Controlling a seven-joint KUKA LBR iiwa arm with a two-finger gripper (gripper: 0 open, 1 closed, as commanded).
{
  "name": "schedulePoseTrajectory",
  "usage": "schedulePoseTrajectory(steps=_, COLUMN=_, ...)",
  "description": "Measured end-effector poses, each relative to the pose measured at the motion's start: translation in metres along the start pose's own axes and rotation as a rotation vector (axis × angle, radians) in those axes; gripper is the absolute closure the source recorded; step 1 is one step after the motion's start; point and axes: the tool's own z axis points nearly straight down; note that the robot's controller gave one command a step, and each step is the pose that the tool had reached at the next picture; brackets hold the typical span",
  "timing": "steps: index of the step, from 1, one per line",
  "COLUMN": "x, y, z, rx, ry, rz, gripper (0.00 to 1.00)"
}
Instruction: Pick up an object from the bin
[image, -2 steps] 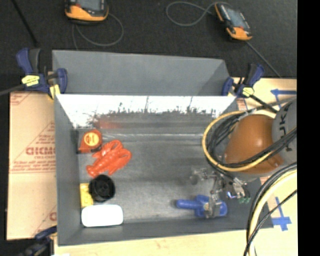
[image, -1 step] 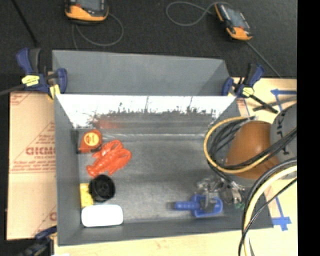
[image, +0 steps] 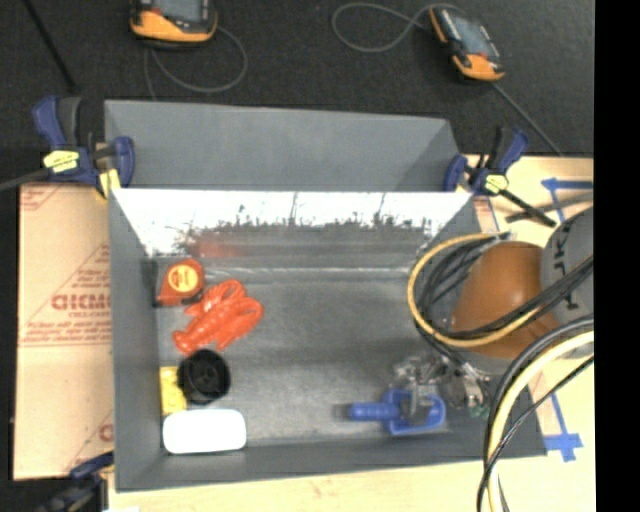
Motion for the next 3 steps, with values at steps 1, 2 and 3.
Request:
schedulePoseTrajectory(steps=1, x=-0.009, y=-0.008, z=-0.053, rx=0.000, ry=0.004, rz=-0.006, gripper=1.00)
schedulePoseTrajectory(steps=2, x=-0.011, y=-0.008, z=-0.058, rx=0.004, ry=-0.015, rz=-0.009, gripper=1.00)
schedulePoseTrajectory(steps=3, x=-0.021, y=-0.003, z=-0.210, rx=0.003, ry=-0.011, rz=-0.032, gripper=1.00)
